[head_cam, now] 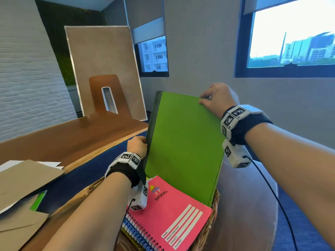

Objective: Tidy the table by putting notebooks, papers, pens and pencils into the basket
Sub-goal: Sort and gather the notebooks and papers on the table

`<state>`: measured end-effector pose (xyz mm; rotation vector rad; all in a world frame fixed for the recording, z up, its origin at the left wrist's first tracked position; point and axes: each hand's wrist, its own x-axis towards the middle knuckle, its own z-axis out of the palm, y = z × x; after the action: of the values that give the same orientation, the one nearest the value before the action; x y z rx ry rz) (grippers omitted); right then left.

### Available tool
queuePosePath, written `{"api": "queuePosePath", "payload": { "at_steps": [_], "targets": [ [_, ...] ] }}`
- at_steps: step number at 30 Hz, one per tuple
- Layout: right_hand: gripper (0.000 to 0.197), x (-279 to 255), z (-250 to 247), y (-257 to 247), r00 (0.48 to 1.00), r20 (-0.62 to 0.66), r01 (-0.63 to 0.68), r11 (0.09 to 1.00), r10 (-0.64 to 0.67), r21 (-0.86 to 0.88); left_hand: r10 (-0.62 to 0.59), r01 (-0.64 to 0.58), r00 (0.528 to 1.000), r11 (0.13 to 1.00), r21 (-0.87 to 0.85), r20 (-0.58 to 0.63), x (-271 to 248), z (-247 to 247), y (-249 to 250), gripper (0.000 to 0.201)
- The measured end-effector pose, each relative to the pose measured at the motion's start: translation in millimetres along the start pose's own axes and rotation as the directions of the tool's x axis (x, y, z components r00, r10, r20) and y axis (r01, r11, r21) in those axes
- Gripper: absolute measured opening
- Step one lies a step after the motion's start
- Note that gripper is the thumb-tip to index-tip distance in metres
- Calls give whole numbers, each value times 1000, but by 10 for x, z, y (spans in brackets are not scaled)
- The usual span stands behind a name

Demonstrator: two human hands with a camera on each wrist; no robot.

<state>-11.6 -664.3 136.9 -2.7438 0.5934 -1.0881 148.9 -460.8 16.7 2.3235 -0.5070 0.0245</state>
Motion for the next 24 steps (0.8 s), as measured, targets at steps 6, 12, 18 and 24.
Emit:
{"api": "queuePosePath", "payload": {
  "at_steps": [6, 12, 18, 24],
  "targets": [
    [33, 15, 10, 24, 994, 88, -55, 997, 59, -51, -25, 17, 997, 995, 103, 79, -112, 35, -38, 24],
    [59, -119, 69, -268, 993, 112, 38, 999, -35, -25, -12, 8, 999, 994, 105, 36, -222, -151, 29, 28],
    [54, -209, 167, -772, 969, 169, 176, 983, -182, 48, -8, 11, 1000, 989, 148, -21, -444, -579, -115, 25],
    [53, -370, 294, -1367, 929, 187, 297, 944, -321, 145, -45, 64, 991, 987, 149, -124, -792, -1095, -416, 19]
  ]
}}
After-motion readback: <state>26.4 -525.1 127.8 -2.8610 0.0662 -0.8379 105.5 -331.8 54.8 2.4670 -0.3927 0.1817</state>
